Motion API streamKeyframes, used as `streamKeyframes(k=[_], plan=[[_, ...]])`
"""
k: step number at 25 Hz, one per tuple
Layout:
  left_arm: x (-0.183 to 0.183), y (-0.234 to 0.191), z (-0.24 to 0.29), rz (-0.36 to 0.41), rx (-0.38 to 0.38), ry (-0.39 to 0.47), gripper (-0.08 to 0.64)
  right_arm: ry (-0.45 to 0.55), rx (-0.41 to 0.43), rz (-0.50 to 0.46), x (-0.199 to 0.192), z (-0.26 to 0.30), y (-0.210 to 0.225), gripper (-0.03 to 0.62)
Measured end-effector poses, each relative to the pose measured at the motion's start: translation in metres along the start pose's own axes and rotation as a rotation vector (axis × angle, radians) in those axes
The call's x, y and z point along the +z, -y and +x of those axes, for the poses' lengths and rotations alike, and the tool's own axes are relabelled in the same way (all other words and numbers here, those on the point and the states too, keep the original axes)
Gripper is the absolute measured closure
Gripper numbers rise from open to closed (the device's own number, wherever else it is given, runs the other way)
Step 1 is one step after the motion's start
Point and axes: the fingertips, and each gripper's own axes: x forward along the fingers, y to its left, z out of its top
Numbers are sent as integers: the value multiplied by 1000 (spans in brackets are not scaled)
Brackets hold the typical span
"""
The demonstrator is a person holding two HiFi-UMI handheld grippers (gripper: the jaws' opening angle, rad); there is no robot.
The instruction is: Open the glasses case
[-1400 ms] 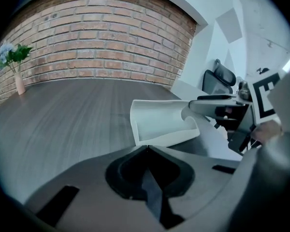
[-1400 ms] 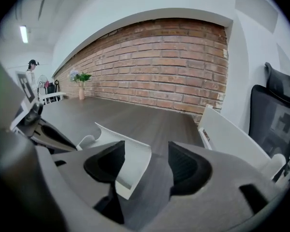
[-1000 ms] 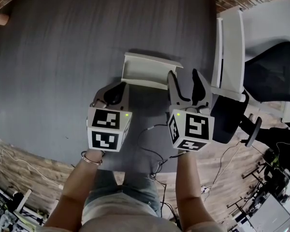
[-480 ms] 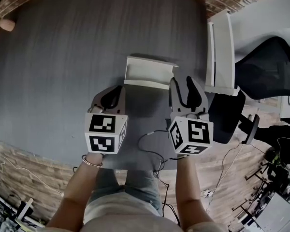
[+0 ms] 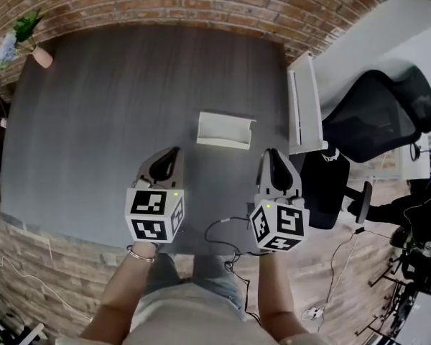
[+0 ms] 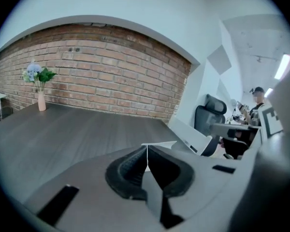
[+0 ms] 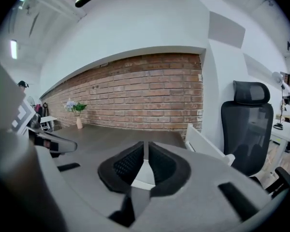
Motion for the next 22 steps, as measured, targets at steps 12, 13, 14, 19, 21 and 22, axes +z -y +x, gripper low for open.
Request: streamKeyframes(k=[12, 13, 14, 19, 21, 22], plan=[[75, 1, -97, 57, -20, 293, 552, 58, -109, -21, 32, -94, -9, 589], [77, 0, -102, 56, -16, 298, 552, 55, -117, -21, 33, -100, -8, 589], [79, -1, -105, 57, -14, 302, 552, 55, -125, -18, 35, -105, -6, 589], [91, 0, -116, 91, -17, 326, 552, 71, -145, 18, 39, -111, -4, 589], [92, 0, -119, 94, -15, 332, 552, 65, -139, 20, 37, -111, -7, 589], [92, 1, -120, 95, -13, 332, 552, 59, -135, 19, 36, -110, -8, 589]])
